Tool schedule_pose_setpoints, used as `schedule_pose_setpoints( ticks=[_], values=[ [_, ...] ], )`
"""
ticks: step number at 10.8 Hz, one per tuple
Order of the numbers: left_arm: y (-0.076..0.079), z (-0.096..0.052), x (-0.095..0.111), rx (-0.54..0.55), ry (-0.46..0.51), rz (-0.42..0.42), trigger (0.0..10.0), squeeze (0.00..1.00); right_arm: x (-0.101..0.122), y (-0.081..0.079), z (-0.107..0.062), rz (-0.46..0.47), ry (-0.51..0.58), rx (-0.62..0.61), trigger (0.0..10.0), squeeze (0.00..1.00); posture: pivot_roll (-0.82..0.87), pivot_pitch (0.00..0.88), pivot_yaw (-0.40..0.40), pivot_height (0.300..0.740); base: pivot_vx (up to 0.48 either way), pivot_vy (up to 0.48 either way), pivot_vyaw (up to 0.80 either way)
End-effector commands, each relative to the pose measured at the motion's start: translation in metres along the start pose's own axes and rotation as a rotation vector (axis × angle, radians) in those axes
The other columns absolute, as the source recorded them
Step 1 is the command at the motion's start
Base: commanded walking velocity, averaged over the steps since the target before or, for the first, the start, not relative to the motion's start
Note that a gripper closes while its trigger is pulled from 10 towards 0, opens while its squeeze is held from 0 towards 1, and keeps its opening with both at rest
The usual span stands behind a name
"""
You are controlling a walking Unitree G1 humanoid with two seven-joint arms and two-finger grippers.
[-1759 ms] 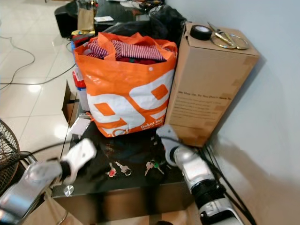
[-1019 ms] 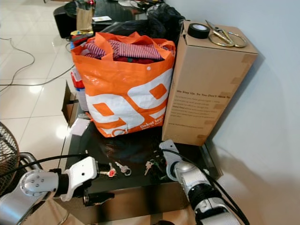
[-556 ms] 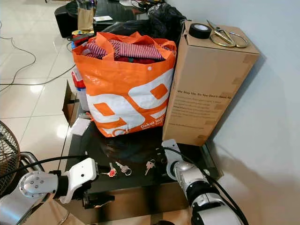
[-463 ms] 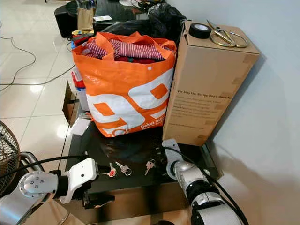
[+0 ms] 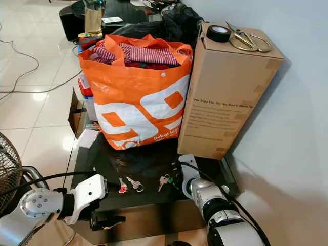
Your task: Hang keys on a hook
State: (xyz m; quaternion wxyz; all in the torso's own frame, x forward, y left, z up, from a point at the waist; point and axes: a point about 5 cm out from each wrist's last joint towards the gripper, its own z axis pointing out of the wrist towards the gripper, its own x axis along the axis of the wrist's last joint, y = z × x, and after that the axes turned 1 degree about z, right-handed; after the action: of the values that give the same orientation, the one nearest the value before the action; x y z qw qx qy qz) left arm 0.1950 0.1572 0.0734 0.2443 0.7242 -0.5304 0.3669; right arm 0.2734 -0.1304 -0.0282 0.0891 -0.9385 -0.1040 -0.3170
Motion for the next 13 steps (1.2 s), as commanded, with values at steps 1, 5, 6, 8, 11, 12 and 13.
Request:
schedule_pose_setpoints(
  ticks=[1, 5, 6, 8, 11, 12, 13],
  values=[
    [-0.001, -0.001, 0.004, -0.011, 0.003, 0.017, 10.0, 0.0, 0.004, 0.001, 0.0, 0.018, 0.014, -0.007, 0.0, 0.0, -0.04, 0.0, -0.062, 0.74, 0.0, 0.0, 0.0],
    [0.002, -0.005, 0.002, -0.017, -0.007, 0.015, 10.0, 0.0, 0.0, -0.002, 0.001, 0.042, 0.01, -0.011, 0.0, 0.0, -0.03, 0.0, -0.06, 0.74, 0.0, 0.0, 0.0],
    [0.002, -0.006, 0.002, -0.019, -0.009, 0.016, 10.0, 0.0, 0.0, -0.003, 0.001, 0.046, 0.01, -0.011, 0.0, 0.0, -0.03, 0.0, -0.06, 0.74, 0.0, 0.0, 0.0],
    [-0.001, -0.004, 0.003, -0.016, -0.007, 0.019, 10.0, 0.0, 0.004, -0.001, 0.001, 0.056, 0.023, -0.018, 0.0, 0.0, -0.03, 0.0, -0.061, 0.74, 0.0, 0.0, 0.0],
    [-0.01, 0.001, 0.003, 0.043, 0.007, 0.012, 10.0, 0.0, 0.018, 0.007, -0.002, 0.053, 0.079, -0.008, 0.0, 0.0, -0.04, 0.0, -0.065, 0.74, 0.0, 0.0, 0.0],
    [-0.017, 0.005, 0.004, 0.086, 0.015, 0.015, 10.0, 0.0, 0.023, 0.013, -0.005, 0.047, 0.1, -0.008, 0.0, 0.0, -0.04, 0.0, -0.063, 0.74, 0.0, 0.0, 0.0],
    [-0.032, 0.009, 0.01, 0.196, 0.069, -0.031, 10.0, 0.0, 0.035, 0.022, -0.01, 0.026, 0.144, -0.003, 0.0, 0.0, -0.05, 0.0, -0.055, 0.74, 0.0, 0.0, 0.0]
  ],
)
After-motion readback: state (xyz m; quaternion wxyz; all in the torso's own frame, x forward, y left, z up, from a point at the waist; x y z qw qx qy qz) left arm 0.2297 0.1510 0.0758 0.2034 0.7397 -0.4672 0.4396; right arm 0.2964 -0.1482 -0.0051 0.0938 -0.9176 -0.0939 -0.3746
